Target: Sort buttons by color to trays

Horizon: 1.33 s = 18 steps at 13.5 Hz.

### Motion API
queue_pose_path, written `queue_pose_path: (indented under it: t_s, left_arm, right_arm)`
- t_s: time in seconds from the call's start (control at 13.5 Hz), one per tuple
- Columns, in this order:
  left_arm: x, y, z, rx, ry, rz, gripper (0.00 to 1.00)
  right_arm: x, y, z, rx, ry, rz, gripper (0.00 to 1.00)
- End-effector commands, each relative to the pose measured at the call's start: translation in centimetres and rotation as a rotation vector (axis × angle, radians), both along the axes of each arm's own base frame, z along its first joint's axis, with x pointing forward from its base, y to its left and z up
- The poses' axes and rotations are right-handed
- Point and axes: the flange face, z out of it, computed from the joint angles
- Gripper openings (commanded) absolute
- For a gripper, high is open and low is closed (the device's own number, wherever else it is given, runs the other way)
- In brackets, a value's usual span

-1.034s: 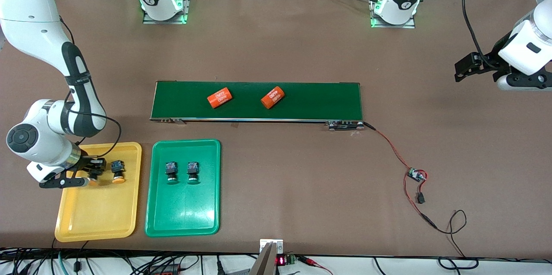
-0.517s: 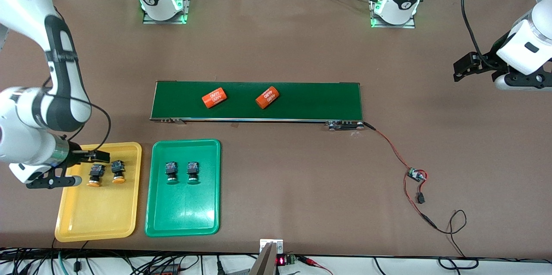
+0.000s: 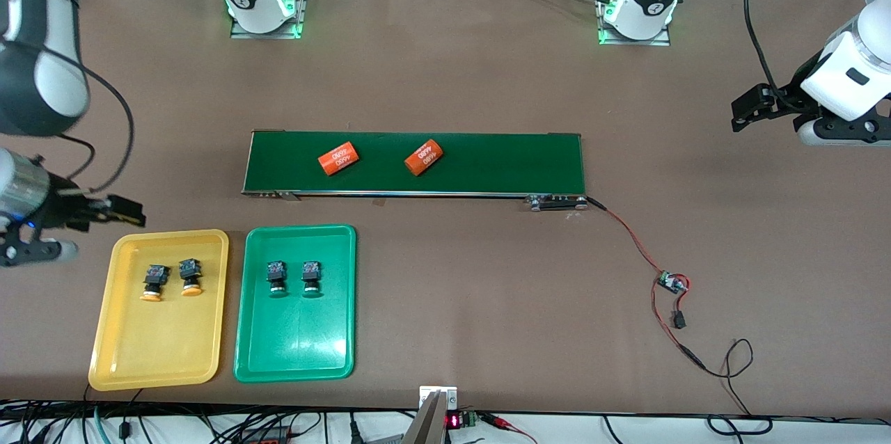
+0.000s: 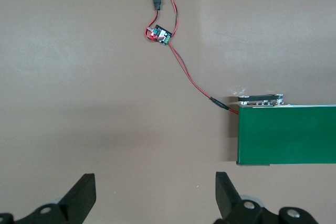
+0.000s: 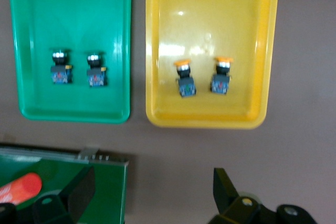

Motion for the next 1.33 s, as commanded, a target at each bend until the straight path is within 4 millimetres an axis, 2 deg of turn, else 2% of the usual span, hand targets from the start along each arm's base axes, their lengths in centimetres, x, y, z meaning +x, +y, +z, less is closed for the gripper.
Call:
queue_pose_path:
  t_s: [0.0,0.07,0.3,0.44,0.66,1.11,1.26]
  left_arm:
    - [-0.6,-0.2,0.6,-0.005,0.004,-0.006,1.0]
    - [-0.6,-0.1,0.6,-0.006,0.002,-0.011,1.0]
    - [-0.5,0.1,1.1,-0.008,-0.006,0.0,1.0]
    - [-0.8,0.4,1.0,-0.016,0.013,0.004,1.0]
    - [-0.9,0.4,1.1,-0.017,0.018,0.001,1.0]
    - [-0.9,0.0,1.2,-0.019,0.012,-0.005,1.0]
    - [-0.9,0.0,1.2,-0.019,0.014,-0.007,1.0]
  right_arm:
    - [-2.0,-2.0,2.7,0.012,0.014,-0.048,1.0]
    - [-2.5,-1.6,4.2,0.0,-0.008,-0.042,1.0]
    - [-3.6,0.0,6.5,-0.041,-0.037,-0.029,1.0]
    - [-5.9,1.1,8.0,-0.03,-0.043,-0.023,1.0]
    - [-7.7,0.8,8.2,-0.017,-0.026,-0.029,1.0]
    - [-10.2,0.5,8.0,-0.002,-0.003,-0.075,1.0]
    - [-10.7,0.4,8.5,-0.005,-0.003,-0.069,1.0]
